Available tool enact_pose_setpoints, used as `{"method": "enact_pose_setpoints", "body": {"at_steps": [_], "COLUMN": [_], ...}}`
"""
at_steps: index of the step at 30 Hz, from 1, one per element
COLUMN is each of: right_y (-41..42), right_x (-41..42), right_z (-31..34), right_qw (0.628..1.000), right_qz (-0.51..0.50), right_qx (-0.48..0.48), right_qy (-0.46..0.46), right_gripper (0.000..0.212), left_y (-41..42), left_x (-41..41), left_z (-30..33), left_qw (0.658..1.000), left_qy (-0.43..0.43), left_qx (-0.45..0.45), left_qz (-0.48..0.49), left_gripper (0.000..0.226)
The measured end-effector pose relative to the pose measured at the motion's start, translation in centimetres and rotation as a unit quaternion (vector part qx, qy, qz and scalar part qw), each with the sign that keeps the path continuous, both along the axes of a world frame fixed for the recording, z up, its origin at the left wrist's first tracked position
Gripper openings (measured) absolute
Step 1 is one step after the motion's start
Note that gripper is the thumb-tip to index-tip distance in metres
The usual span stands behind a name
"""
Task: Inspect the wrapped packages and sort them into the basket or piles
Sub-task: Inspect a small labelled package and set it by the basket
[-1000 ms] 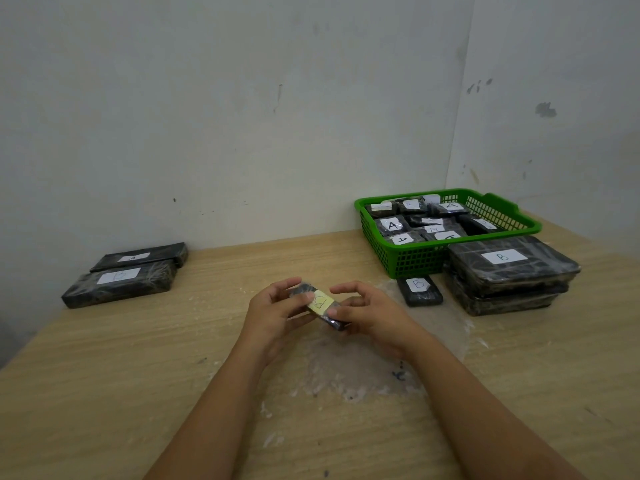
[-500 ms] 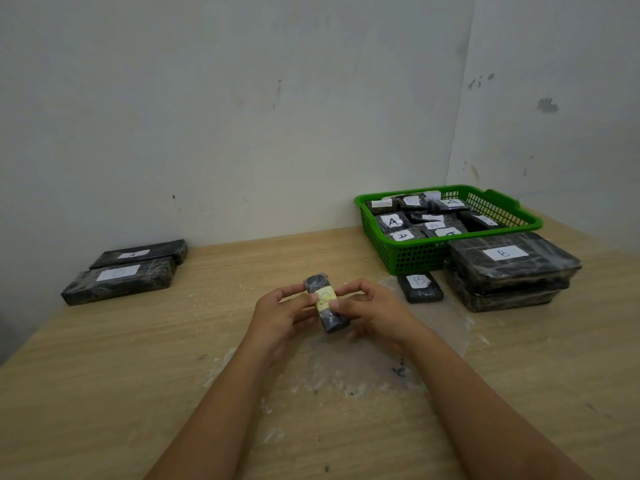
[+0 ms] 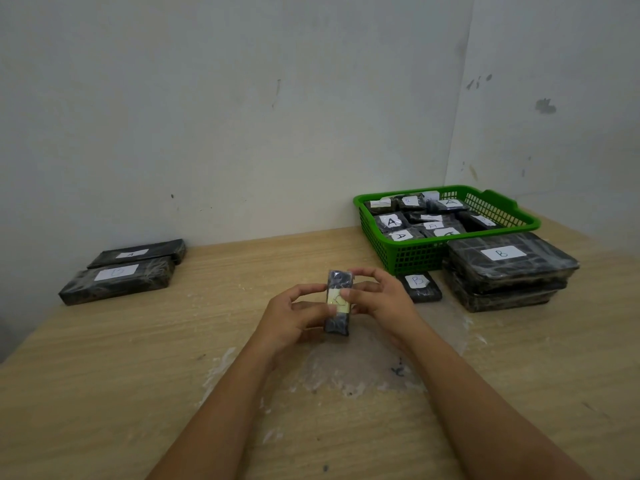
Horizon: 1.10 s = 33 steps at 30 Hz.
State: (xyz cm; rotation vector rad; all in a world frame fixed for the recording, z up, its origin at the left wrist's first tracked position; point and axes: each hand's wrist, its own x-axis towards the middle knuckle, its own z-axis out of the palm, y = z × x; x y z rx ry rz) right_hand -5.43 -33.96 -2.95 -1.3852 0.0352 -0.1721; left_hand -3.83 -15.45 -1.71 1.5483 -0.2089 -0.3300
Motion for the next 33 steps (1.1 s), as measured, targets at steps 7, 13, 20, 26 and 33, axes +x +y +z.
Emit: {"method": "enact_pose_setpoints", "body": {"at_steps": [7, 13, 20, 26, 33], "right_y": [0.1, -0.2, -0.7, -1.3, -2.8], "right_x": [0.0, 0.3, 0.2, 0.0, -1.1], "right_z": [0.4, 0.2, 0.3, 0.5, 0.7], "right_qw": [0.999, 0.996, 0.992, 0.991, 0.991], "right_qz": [-0.02, -0.079, -0.113, -0.125, -0.12], "right_qx": [-0.017, -0.018, 0.042, 0.038, -0.043], "right_qy": [-0.025, -0.039, -0.037, -0.023, 0.037], "right_gripper": [0.027, 0.021, 0.022, 0.022, 0.027], "left_y": [0.3, 0.3, 0.4, 0.3, -0.1], "left_x": [0.1, 0.1, 0.2, 0.5, 1.0], "left_z": [0.2, 0.1, -0.2, -0.6, -1.2], "left_qw": [0.999, 0.997, 0.997, 0.999, 0.999], "left_qy": [-0.039, -0.042, -0.026, -0.028, -0.034], "left_qx": [0.038, 0.052, 0.069, 0.035, -0.019], "left_qz": [0.006, -0.028, -0.019, 0.003, 0.006], "left_gripper": [0.034, 0.034, 0.029, 0.031, 0.026]}}
